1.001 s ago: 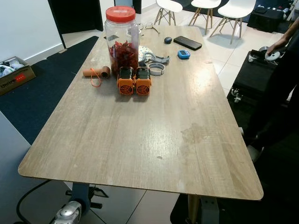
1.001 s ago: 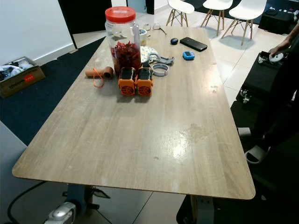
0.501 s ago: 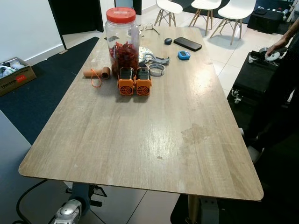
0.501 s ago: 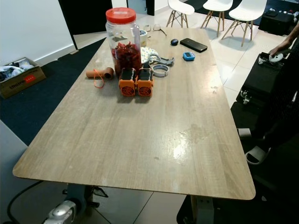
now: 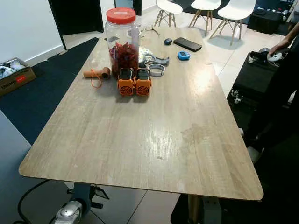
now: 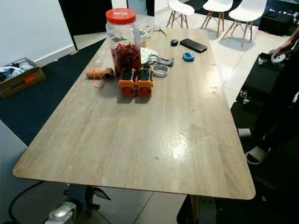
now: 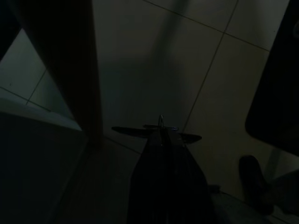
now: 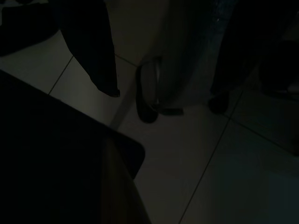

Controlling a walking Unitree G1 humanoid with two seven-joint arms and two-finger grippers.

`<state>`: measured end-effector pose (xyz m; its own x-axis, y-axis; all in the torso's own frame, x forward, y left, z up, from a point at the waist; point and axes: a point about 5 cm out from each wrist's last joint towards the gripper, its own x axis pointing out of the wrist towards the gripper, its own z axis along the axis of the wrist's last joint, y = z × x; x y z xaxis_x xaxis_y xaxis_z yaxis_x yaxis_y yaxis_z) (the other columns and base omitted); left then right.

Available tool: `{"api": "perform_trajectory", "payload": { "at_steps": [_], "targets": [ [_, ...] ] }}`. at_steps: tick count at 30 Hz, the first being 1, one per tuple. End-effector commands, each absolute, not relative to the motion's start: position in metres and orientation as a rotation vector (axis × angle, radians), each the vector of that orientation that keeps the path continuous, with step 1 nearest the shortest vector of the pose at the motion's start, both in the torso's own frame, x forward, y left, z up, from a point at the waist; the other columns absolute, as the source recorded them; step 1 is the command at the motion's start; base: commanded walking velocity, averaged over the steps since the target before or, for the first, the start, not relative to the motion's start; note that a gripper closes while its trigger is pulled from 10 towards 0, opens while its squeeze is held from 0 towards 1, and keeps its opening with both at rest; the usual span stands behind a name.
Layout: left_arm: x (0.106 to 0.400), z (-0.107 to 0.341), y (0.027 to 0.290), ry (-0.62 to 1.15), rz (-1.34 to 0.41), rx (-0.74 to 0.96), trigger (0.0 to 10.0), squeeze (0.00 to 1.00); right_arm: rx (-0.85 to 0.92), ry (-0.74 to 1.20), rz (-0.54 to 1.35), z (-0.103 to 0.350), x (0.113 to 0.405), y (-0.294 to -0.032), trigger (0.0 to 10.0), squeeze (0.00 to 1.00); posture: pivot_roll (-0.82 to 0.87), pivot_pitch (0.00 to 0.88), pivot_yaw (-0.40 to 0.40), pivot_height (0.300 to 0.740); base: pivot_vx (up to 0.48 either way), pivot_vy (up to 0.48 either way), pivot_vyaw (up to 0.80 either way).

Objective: Hang keys on a hook

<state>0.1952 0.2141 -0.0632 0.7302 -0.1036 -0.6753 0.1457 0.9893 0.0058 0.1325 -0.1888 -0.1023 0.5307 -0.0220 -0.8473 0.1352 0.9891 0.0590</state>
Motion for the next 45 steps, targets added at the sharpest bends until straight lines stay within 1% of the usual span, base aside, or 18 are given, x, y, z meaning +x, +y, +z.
{"api": "perform_trajectory", "payload": {
  "at_steps": [1,5,9,18,33,45],
  "targets": [
    [0.195,-0.066,0.205,0.749,-0.149,0.046,10.0,0.0,0.138,1.016,-0.111,-0.103,0.13,-0.189,10.0,0.0,0.09,0.04,-0.019,0.74,0.0,0.0,0.0],
    [0.192,-0.068,0.203,0.761,-0.155,0.036,10.0,0.0,0.144,1.019,-0.107,-0.104,0.13,-0.186,10.0,0.0,0.1,0.036,-0.029,0.74,0.0,0.0,0.0],
    [0.188,-0.069,0.208,0.764,-0.135,0.071,10.0,0.0,0.154,1.023,-0.107,-0.104,0.129,-0.184,10.0,0.0,0.09,0.039,-0.023,0.74,0.0,0.0,0.0],
    [0.186,-0.071,0.205,0.776,-0.148,0.06,10.0,0.0,0.139,1.013,-0.112,-0.104,0.128,-0.189,10.0,0.0,0.1,0.04,-0.024,0.74,0.0,0.0,0.0],
    [0.187,-0.071,0.204,0.777,-0.143,0.05,10.0,0.0,0.14,0.968,-0.095,-0.099,0.141,-0.181,10.0,0.0,0.1,0.037,-0.024,0.74,0.0,0.0,0.0],
    [0.187,-0.071,0.206,0.786,-0.131,0.053,10.0,0.0,0.137,0.961,-0.088,-0.099,0.143,-0.18,10.0,0.0,0.09,0.039,-0.029,0.74,0.0,0.0,0.0]
  ]
}}
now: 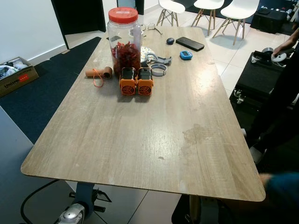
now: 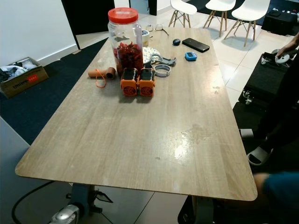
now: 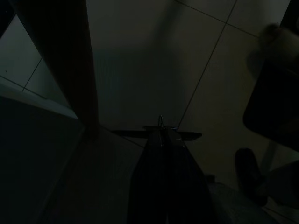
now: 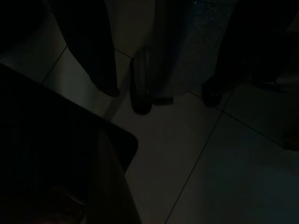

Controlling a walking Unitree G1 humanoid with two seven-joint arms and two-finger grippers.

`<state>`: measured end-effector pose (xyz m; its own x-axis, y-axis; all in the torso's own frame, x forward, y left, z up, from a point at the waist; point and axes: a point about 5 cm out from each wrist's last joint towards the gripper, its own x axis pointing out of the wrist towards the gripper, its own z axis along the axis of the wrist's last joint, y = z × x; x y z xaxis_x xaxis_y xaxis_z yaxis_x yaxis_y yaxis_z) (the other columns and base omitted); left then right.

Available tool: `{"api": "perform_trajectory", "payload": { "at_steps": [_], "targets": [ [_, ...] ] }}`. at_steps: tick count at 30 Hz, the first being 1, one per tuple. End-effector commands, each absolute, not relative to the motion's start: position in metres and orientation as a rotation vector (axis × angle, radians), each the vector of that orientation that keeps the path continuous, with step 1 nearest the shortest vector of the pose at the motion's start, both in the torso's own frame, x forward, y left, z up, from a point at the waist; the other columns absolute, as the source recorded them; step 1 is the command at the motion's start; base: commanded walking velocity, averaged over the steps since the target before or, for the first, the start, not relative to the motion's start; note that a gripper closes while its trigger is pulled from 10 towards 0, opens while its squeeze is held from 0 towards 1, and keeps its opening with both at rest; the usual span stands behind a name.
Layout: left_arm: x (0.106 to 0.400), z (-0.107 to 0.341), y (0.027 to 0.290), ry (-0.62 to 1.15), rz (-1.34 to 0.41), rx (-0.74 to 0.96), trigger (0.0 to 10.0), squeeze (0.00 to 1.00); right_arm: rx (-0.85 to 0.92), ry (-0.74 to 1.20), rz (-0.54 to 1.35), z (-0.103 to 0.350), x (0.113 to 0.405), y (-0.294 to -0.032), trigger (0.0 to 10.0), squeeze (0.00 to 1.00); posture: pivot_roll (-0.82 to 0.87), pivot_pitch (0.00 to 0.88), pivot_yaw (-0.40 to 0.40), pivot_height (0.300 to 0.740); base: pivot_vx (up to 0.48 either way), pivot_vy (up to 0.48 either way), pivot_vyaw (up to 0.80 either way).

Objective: Hang keys on a hook

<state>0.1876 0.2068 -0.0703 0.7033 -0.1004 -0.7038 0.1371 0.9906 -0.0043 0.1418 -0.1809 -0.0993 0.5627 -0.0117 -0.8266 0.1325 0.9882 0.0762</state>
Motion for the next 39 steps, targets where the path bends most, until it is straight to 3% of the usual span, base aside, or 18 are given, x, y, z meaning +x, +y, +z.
{"api": "perform_trajectory", "payload": {
  "at_steps": [1,15,39],
  "targets": [
    [0.1866,-0.0713,0.2058,0.786,-0.13,0.052,10.0,0.0,0.137,0.961,-0.087,-0.0987,0.1428,-0.1806,10.0,0.0,0.1,0.038,-0.03,0.74,0.0,0.0,0.0],
    [0.1892,-0.069,0.2052,0.756,-0.128,0.031,10.0,0.0,0.135,0.959,-0.083,-0.0986,0.1429,-0.1804,10.0,0.0,0.09,0.038,-0.03,0.74,0.0,0.0,0.0],
    [0.1963,-0.0644,0.2057,0.729,-0.15,0.044,10.0,0.0,0.132,0.972,-0.063,-0.1001,0.1408,-0.1742,10.0,0.0,0.1,0.025,-0.026,0.74,-0.313,0.0,0.0]
  ]
}}
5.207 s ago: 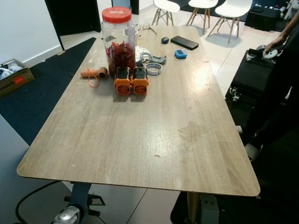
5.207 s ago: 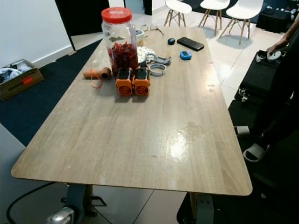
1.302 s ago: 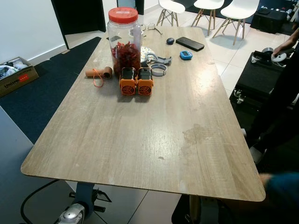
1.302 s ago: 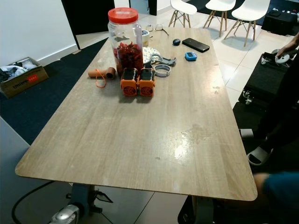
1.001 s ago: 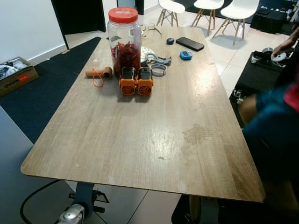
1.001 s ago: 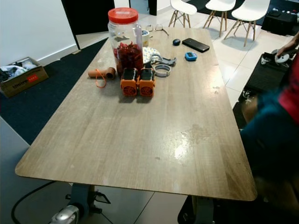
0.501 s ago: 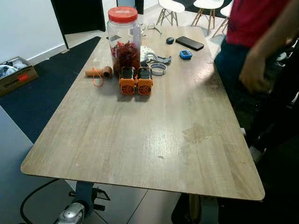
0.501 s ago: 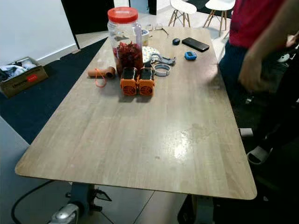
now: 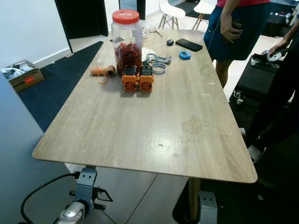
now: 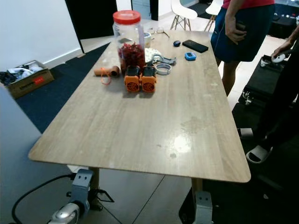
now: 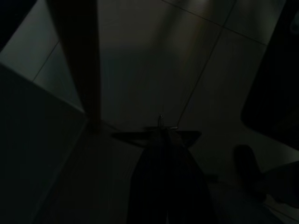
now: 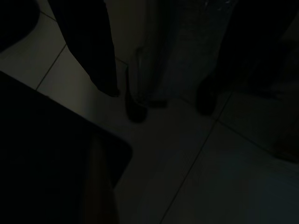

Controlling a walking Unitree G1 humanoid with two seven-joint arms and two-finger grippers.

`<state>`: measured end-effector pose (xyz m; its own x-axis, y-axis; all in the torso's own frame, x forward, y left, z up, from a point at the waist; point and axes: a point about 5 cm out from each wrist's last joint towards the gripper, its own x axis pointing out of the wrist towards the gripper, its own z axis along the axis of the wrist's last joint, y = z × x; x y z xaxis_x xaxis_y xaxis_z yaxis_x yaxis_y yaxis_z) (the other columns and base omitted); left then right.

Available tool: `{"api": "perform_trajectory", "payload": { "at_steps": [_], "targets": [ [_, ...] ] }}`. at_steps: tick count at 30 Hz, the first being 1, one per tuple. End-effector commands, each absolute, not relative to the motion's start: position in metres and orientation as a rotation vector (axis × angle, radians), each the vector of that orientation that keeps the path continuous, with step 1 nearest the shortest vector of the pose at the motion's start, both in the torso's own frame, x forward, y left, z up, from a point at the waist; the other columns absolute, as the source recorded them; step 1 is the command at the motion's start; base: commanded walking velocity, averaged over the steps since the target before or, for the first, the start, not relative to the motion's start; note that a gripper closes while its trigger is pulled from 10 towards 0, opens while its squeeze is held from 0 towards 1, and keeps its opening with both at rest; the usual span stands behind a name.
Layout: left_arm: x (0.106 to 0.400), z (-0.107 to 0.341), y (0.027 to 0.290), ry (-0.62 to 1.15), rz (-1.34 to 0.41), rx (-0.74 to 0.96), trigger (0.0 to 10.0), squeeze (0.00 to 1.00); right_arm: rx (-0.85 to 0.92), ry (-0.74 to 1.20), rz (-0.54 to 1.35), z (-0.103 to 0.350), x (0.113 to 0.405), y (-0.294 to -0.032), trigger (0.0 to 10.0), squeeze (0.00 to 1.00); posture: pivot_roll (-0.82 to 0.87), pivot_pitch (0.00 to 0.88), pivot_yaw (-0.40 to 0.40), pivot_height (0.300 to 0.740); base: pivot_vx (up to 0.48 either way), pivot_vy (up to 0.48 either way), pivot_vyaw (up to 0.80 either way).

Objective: Hang keys on a hook

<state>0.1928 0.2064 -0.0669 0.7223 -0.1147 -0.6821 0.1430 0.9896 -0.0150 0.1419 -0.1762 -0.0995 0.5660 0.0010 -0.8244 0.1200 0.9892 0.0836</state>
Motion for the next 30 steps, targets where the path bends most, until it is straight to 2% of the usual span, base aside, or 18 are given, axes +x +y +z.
{"api": "perform_trajectory", "payload": {
  "at_steps": [1,30],
  "targets": [
    [0.1961,-0.0645,0.2053,0.728,-0.151,0.044,10.0,0.0,0.131,0.973,-0.063,-0.1002,0.1406,-0.1745,10.0,0.0,0.1,0.025,-0.026,0.74,-0.326,0.0,0.0],
    [0.1981,-0.0625,0.207,0.719,-0.163,0.047,10.0,0.0,0.133,0.987,-0.061,-0.1011,0.139,-0.1745,10.0,0.0,0.11,0.026,-0.026,0.74,-0.327,0.0,0.0]
  ]
}}
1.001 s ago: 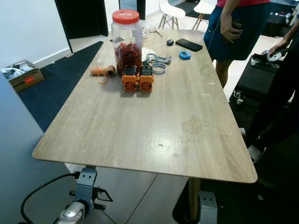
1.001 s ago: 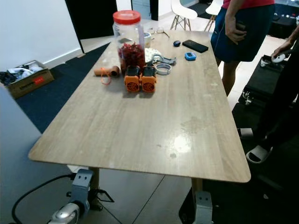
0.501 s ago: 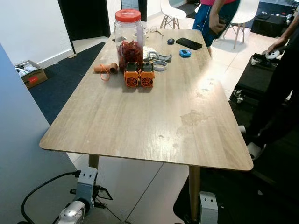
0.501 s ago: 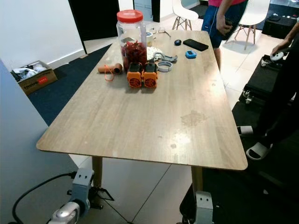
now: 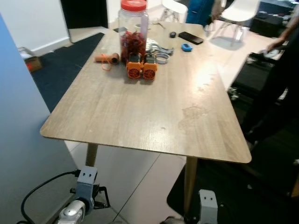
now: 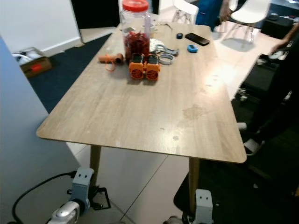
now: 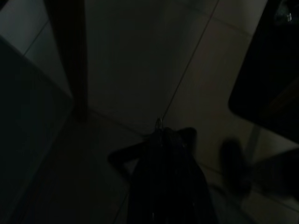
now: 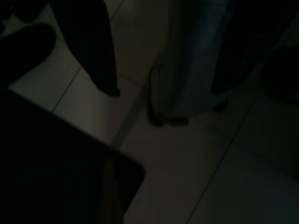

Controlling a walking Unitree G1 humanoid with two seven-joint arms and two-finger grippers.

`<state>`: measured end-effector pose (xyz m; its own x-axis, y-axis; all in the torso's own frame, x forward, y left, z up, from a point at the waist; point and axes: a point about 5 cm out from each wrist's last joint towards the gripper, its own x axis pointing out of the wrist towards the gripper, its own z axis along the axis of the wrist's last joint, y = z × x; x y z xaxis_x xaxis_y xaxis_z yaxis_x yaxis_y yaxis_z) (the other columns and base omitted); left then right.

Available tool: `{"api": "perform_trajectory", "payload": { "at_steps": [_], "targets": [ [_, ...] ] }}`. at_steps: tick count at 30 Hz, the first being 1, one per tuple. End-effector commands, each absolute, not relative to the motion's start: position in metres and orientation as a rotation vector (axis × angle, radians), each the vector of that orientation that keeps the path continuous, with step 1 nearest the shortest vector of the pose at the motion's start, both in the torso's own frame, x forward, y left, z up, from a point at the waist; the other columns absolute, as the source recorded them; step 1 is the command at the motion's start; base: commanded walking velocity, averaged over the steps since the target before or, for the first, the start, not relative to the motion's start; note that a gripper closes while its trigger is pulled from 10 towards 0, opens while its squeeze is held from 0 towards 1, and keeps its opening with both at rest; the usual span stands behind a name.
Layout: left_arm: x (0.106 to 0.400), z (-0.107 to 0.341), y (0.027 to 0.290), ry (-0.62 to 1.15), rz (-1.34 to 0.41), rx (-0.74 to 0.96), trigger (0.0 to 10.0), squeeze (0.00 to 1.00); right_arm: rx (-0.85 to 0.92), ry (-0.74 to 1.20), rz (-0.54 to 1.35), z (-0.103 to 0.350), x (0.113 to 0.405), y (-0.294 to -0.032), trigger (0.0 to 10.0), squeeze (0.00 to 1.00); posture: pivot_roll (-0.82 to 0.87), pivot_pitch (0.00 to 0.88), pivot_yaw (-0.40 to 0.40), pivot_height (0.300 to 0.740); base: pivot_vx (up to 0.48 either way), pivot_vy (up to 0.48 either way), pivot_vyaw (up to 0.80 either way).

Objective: Hang keys on a hook

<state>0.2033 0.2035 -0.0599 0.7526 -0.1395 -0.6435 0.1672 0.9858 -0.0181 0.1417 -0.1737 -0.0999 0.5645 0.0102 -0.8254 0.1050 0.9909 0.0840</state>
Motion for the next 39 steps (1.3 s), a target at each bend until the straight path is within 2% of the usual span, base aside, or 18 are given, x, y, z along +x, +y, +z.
{"api": "perform_trajectory", "payload": {
  "at_steps": [1,22,39],
  "targets": [
    [0.198,-0.0625,0.2072,0.719,-0.162,0.047,10.0,0.0,0.133,0.987,-0.061,-0.1011,0.139,-0.1745,10.0,0.0,0.11,0.026,-0.026,0.74,-0.33,0.0,0.0],
    [0.1962,-0.0623,0.2094,0.705,-0.146,0.035,10.0,0.0,0.134,0.986,-0.054,-0.1012,0.1393,-0.1729,10.0,0.0,0.12,0.033,-0.031,0.74,-0.323,0.0,0.0],
    [0.1959,-0.0618,0.208,0.686,-0.144,0.018,10.0,0.0,0.137,0.977,-0.054,-0.1002,0.142,-0.1726,10.0,0.0,0.12,0.039,-0.034,0.74,0.0,0.0,0.0]
  ]
}}
